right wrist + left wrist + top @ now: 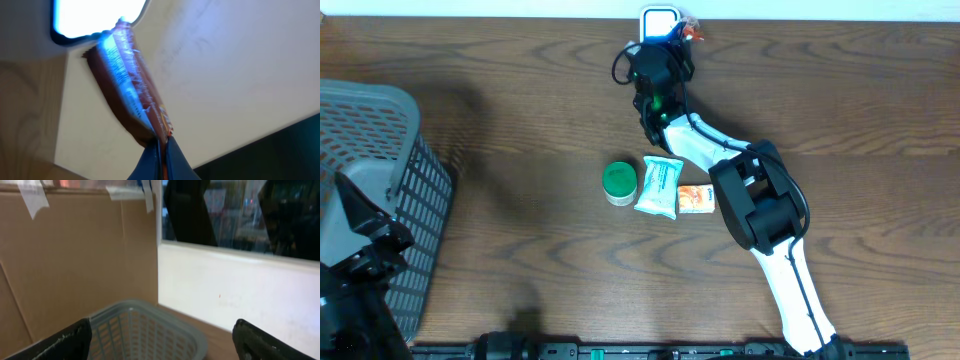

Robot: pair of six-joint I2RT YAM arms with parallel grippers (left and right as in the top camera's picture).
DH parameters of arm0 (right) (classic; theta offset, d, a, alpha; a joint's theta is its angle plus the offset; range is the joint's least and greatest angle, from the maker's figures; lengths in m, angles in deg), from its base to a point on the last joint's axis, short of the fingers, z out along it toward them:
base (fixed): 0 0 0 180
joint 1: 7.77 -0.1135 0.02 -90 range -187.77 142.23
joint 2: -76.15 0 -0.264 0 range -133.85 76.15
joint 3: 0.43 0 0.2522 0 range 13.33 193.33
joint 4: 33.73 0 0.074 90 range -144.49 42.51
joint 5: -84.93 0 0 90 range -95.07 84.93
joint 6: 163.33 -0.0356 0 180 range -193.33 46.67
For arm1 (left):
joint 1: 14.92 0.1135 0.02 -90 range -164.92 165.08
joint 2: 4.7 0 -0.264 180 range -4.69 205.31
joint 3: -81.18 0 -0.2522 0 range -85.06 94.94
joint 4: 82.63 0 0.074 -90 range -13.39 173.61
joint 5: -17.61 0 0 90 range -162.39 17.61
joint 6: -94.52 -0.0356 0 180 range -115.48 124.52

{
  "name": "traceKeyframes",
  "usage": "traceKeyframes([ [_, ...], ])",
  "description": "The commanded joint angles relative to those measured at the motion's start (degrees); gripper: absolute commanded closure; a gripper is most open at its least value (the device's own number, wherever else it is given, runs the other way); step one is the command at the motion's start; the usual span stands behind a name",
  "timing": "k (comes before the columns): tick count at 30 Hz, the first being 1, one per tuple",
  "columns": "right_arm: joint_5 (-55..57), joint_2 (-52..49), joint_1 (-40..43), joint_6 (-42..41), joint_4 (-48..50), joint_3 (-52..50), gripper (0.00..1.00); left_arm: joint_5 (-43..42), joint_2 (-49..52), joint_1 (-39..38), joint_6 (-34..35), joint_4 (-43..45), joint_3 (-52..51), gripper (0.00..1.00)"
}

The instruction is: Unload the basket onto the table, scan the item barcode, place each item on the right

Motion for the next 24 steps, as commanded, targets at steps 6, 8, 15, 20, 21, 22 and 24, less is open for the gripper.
traceKeyframes([
  [6,-3.0,-0.9,-1.1,-3.3,-1.8,1.1,0.99,0.7,-0.3,0.3,-0.7,-1.4,-0.3,0.10],
  [8,-3.1,-1.3,-2.0,-4.9,-3.6,1.1,0.99,0.7,-0.3,0.3,-0.7,-1.4,-0.3,0.10],
  [15,-5.0,-1.7,-4.9,-11.6,-13.5,1.0,0.99,0.7,-0.3,0.3,-0.7,-1.4,-0.3,0.10],
  [20,-6.3,-1.7,-5.9,-13.8,-13.8,1.0,0.99,0.7,-0.3,0.3,-0.7,-1.6,-0.3,0.10],
  [21,-6.5,-1.7,-5.9,-13.9,-13.8,1.0,0.99,0.7,-0.3,0.3,-0.7,-1.6,-0.3,0.10],
  [22,-6.5,-1.7,-6.0,-13.9,-13.8,1.0,0.99,0.7,-0.3,0.3,-0.7,-1.6,-0.3,0.10],
  [24,-6.0,-1.7,-6.0,-14.8,-13.6,1.0,0.99,0.7,-0.3,0.3,-0.7,-1.6,-0.3,0.10],
])
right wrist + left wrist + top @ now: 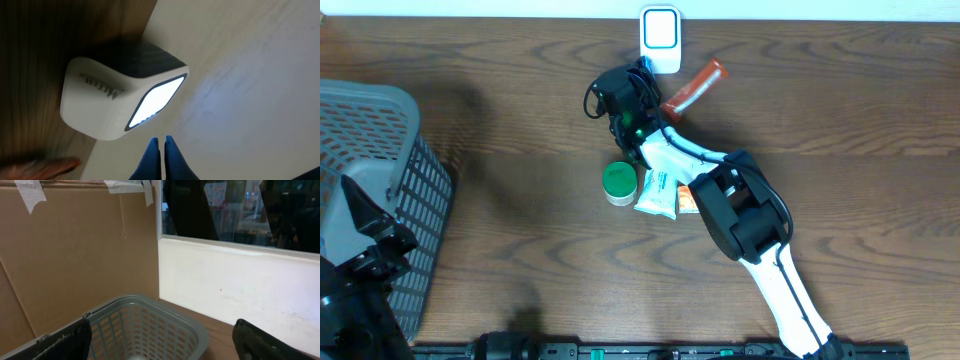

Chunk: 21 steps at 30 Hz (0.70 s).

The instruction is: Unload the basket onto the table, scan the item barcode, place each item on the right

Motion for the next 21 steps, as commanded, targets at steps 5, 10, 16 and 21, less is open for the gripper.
traceKeyframes([
  [5,7.4,-0.9,0.5,-13.7,2.8,0.9,0.99,0.7,-0.3,0.3,-0.7,-0.1,-0.3,0.10],
  [10,18.1,-0.7,1.0,-30.8,3.8,0.9,0.59,0.7,-0.3,0.3,-0.7,-0.3,-0.3,0.10],
  [16,26.6,1.5,0.3,-40.7,3.8,0.9,0.05,0.7,-0.3,0.3,-0.7,-0.3,-0.3,0.10],
  [21,27.0,7.2,-1.2,-40.6,3.7,0.9,0.01,0.7,-0.3,0.3,-0.7,-0.2,-0.3,0.10],
])
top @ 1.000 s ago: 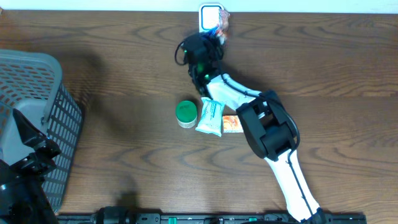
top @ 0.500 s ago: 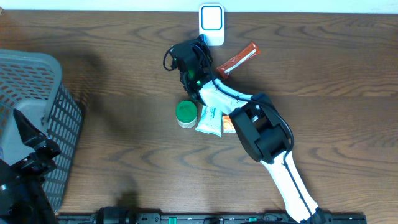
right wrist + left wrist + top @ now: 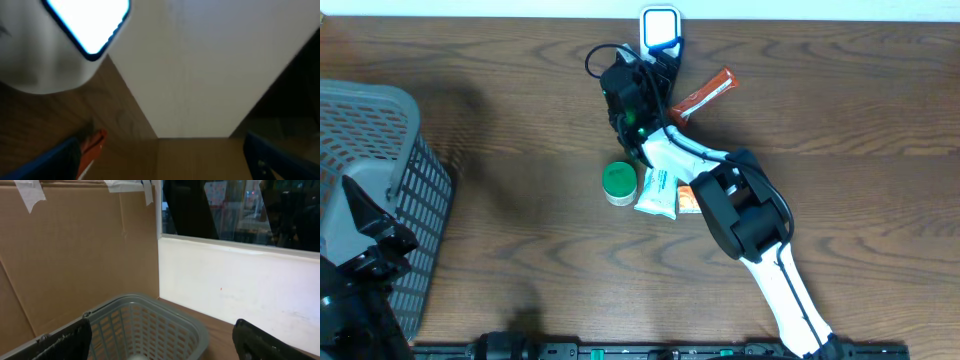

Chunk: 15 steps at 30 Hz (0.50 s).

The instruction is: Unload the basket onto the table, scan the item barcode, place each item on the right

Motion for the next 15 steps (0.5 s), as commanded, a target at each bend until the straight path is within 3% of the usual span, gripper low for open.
traceKeyframes([
  [1,3.4,8.3,-1.6,-4.0,-0.1,0.9,0.01,0.7,-0.3,0.3,-0.7,0.0,-0.3,0.10],
  [6,7.9,17.4,-1.3,-7.6,-0.9,0.9,0.01,0.7,-0.3,0.3,-0.7,0.0,-0.3,0.10],
  [12,21.7,24.0,3.8,-28.7,-9.8,0.9,0.01,0.7,-0.3,0.3,-0.7,0.0,-0.3,0.10],
  [15,12.4,24.0,6.0,-31.0,-11.1,0.7,0.01,0.3,-0.3,0.3,-0.5,0.2,-0.3,0.10],
])
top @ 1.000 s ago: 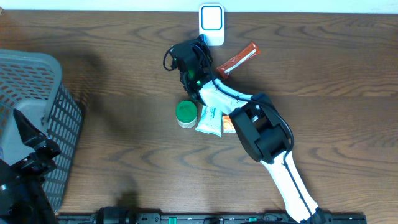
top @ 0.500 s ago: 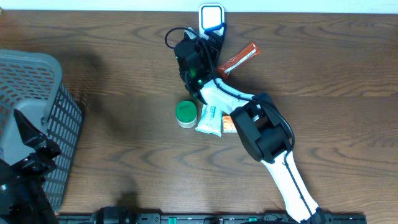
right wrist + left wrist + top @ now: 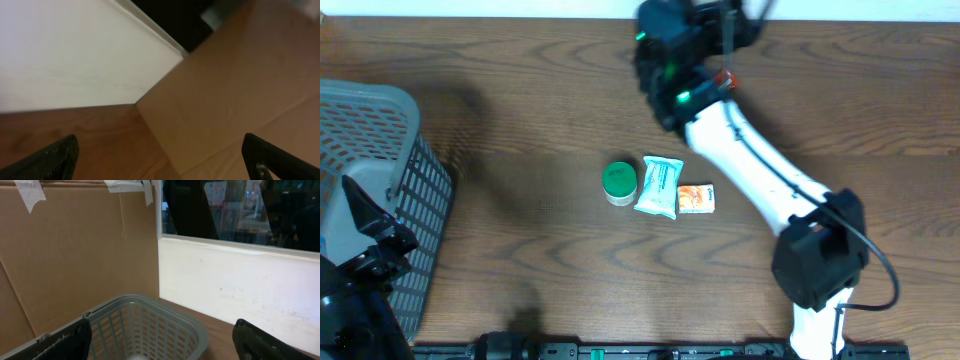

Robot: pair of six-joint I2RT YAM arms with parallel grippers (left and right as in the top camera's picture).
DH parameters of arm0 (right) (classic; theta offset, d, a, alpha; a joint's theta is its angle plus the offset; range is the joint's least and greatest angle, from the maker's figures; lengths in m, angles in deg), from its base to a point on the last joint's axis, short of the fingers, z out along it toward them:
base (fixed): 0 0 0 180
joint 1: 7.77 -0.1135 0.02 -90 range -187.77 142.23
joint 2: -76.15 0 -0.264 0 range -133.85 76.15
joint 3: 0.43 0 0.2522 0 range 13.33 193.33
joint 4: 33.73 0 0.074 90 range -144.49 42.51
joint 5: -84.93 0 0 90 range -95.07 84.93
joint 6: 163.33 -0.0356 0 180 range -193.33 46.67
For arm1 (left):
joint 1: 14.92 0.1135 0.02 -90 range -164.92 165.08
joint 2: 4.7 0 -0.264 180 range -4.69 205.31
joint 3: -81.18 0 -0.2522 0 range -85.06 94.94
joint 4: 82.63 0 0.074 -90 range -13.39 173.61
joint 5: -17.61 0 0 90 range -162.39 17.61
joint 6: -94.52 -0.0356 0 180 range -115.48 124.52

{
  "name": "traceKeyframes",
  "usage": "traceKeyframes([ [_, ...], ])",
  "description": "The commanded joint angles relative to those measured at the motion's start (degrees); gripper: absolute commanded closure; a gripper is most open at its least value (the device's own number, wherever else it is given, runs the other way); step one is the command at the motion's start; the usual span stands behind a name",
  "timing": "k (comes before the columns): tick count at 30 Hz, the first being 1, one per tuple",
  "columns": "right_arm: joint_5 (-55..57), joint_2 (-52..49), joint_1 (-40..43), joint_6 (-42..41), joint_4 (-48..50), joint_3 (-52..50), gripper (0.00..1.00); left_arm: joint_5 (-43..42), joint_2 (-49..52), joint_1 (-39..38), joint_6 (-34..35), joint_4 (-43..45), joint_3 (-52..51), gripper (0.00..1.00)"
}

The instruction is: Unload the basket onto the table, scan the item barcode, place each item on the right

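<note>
Only a red tip of the orange-brown snack bar [image 3: 725, 77] shows on the table, under my raised right arm [image 3: 720, 120]. The arm hides the scanner at the back edge. My right gripper [image 3: 165, 160] is open with nothing between its fingers [image 3: 57, 155], looking at the wall and a cardboard panel. A green-lidded can [image 3: 618, 182], a teal-and-white packet [image 3: 658, 186] and a small orange packet [image 3: 696, 198] lie mid-table. My left gripper [image 3: 160, 345] is open and empty above the grey basket [image 3: 150, 315].
The grey basket [image 3: 380, 150] stands at the table's left edge, with my left arm [image 3: 360, 270] beside it. A white wall [image 3: 240, 290] runs along the back, and a cardboard panel [image 3: 75, 255] stands at the left.
My right gripper was low beside the scanner, with the bar lying in plain view. It now stands higher and further right, covering the scanner and most of the bar. The left arm has not moved.
My right gripper was shut on the snack bar, holding it against the scanner's lit face. Then the bar lay on the table to the right of the scanner, out of the gripper. Then the gripper stood open by the scanner, and now it is raised.
</note>
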Motion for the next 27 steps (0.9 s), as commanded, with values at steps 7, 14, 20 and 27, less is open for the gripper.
traceKeyframes([
  [7,-39.3,-1.5,4.2,3.1,-22.8,1.0,0.01,0.3,-0.3,0.4,-0.5,0.3,-0.3,0.10],
  [14,-50.8,0.2,10.1,-13.7,-54.3,10.8,0.01,0.3,-0.3,0.4,-0.5,0.7,-0.3,0.10],
  [20,-85.8,1.8,21.4,-65.1,-74.8,16.6,0.10,-0.2,-0.3,0.4,-0.2,0.7,-0.3,0.10],
  [27,-102.5,-0.7,25.8,-77.5,-64.0,9.1,0.01,-5.7,-0.3,0.3,-0.3,0.7,-0.3,0.10],
])
